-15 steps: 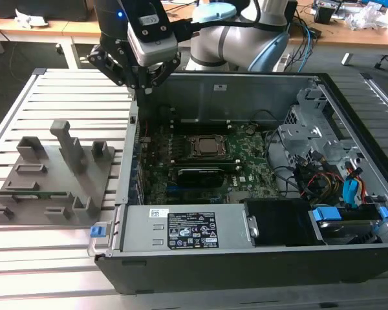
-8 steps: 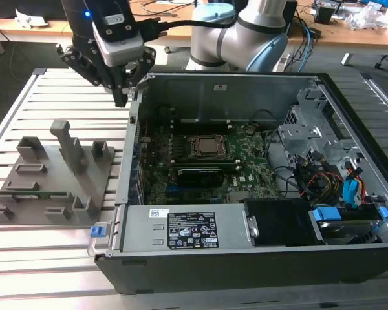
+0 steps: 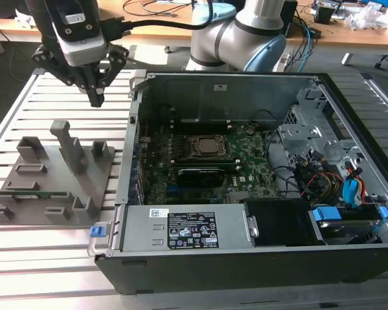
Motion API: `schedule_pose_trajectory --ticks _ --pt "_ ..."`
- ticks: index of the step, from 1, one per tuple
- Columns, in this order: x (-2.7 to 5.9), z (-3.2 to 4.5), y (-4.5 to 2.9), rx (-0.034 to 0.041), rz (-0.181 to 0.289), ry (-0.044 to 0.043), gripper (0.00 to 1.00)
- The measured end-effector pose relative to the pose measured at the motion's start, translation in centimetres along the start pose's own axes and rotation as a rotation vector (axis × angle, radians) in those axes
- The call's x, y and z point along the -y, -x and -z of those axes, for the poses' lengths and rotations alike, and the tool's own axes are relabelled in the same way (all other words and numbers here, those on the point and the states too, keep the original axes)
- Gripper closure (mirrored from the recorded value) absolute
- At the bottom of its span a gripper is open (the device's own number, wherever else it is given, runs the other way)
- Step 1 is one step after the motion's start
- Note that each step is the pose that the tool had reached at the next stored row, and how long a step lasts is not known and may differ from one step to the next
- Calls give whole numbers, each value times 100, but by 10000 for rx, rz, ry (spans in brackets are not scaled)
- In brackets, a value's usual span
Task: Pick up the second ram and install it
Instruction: 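Reach for the second ram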
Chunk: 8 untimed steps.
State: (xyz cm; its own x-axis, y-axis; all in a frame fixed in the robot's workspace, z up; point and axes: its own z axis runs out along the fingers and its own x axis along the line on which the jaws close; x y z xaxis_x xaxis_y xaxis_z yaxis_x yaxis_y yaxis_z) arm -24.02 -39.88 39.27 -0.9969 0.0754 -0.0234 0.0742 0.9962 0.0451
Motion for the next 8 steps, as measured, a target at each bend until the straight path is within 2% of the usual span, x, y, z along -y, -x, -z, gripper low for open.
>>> schedule_pose_trajectory --ticks 2,3,5,8 --pt "9 3 -117 -1 1 -1 90" --pt "15 4 -206 0 0 0 90" --pt "21 5 -268 0 1 0 90" --pt "32 8 -428 0 0 -1 90"
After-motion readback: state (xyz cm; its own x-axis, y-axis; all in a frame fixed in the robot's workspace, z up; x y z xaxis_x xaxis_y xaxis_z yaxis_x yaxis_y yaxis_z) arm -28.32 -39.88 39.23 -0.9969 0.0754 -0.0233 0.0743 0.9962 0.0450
